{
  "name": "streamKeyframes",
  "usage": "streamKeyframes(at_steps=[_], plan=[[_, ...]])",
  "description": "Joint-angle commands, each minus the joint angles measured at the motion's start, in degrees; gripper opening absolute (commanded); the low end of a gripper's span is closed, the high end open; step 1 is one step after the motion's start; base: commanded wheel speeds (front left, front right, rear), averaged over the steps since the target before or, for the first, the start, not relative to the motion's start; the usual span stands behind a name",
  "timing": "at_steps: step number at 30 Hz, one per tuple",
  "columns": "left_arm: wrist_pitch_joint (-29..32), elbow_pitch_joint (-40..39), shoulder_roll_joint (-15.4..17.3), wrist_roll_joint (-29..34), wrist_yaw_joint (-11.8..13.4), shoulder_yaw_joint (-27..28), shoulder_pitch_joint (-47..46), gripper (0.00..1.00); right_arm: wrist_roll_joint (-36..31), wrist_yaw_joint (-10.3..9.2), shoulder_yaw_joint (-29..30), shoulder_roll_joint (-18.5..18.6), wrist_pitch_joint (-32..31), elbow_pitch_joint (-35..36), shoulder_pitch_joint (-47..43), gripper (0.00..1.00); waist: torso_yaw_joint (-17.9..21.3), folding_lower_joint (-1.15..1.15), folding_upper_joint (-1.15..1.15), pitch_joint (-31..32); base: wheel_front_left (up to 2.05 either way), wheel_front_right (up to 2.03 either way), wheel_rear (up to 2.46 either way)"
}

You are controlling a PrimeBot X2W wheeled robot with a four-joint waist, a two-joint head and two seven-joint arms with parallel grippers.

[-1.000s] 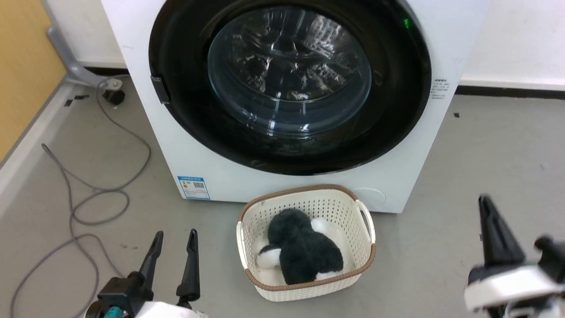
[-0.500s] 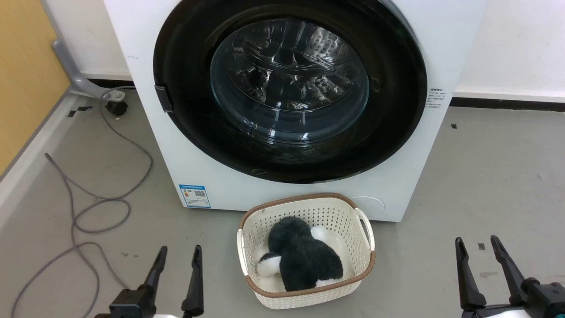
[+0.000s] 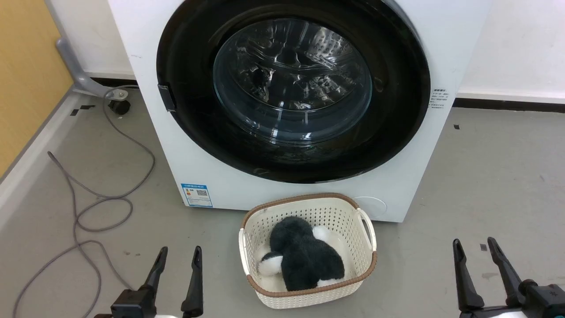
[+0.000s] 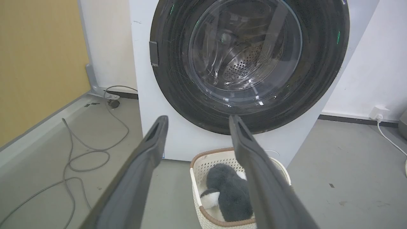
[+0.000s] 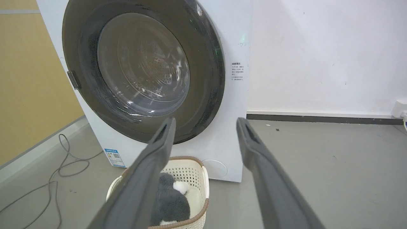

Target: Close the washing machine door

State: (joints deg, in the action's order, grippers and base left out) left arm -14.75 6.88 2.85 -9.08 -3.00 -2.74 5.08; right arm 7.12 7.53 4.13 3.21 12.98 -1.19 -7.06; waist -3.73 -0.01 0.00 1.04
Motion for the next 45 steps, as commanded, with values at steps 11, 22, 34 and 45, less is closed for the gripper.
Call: streamKeyframes(at_steps=[11,22,34,45], plan=[[0.97,-0.47,0.00,0.46,0.24,0.06,-0.35,0.00,-0.44,0.00,-0.23,-0.02,-0.81,0.03,0.46,0.00,0.22,0.01,0.00,-0.09,0.00,0.00,0.00],[2.26,-1.07,0.00,1.26,0.50,0.31,-0.79,0.00,-1.07,-0.01,-0.59,-0.05,-1.94,0.14,1.07,0.00,0.55,0.01,0.00,-0.18,0.00,0.00,0.00],[3.55,-1.67,0.01,2.07,0.76,0.56,-1.23,0.00,-1.69,-0.01,-0.96,-0.08,-3.08,0.25,1.69,0.00,0.88,0.01,0.00,-0.27,0.00,0.00,0.00],[4.84,-2.27,0.01,2.88,1.02,0.81,-1.68,0.00,-2.32,-0.01,-1.32,-0.11,-4.22,0.36,2.31,0.00,1.20,0.01,0.00,-0.36,0.00,0.00,0.00]])
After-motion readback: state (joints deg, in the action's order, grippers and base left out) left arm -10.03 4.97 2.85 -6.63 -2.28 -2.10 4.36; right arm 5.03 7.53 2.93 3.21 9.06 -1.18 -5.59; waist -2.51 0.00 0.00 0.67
